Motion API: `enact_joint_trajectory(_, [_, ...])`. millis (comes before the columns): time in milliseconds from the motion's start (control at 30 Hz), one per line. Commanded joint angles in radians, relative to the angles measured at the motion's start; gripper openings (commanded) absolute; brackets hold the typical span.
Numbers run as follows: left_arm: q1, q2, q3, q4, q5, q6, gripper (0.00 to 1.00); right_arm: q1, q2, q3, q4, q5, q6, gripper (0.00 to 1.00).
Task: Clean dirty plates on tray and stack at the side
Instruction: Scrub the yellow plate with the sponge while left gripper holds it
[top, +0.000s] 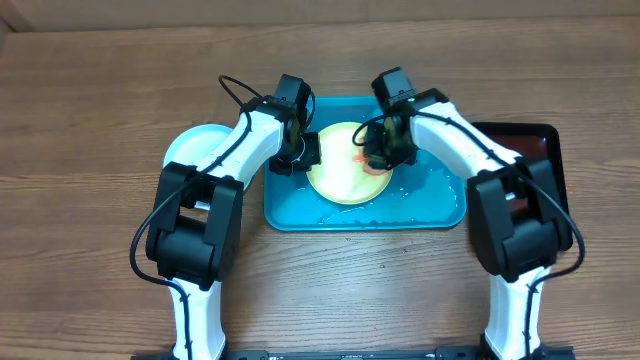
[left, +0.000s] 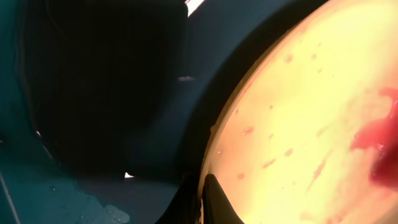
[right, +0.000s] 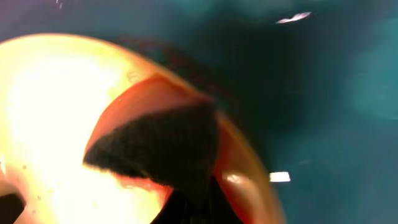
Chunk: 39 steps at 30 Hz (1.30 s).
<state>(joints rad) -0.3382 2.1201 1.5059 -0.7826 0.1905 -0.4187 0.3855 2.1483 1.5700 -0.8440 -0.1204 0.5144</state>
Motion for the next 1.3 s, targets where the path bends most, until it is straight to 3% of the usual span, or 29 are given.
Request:
enact_joint_trajectory(0, [0.003,0.032,-0.013,-0.01,-0.029,0.016,0.04,0.045,0.054,0.02,0.041,-0.113,-0.01,0.04])
enact_joint_trajectory(233, [0.003,0.032,-0.013,-0.009,-0.029,0.023,0.04,0.093,0.059,0.021,0.044,-0.321,-0.033,0.04])
enact_joint_trajectory(467, [0.004,0.032,-0.013,-0.009,-0.029,0.023,0.04,0.085,0.059,0.023,-0.167,-0.338,-0.038,0.04])
enact_joint_trajectory(767, [0.004,0.032,-0.013,-0.013,-0.029,0.022,0.04,0.0,0.059,0.114,-0.317,-0.034,-0.042,0.04])
enact_joint_trajectory(1000, [0.004,0.032,-0.013,-0.017,-0.029,0.023,0.04,-0.039,0.061,0.141,-0.218,0.095,-0.018,0.04])
enact_joint_trajectory(1133, [0.004,0.032,-0.013,-0.017,-0.029,0.023,0.04,-0.013,0.079,0.14,-0.134,0.088,-0.019,0.04])
enact_joint_trajectory(1267, [0.004,0.032,-0.013,-0.018,-0.029,0.023,0.04,0.045,0.107,0.14,-0.056,-0.039,-0.048,0.04])
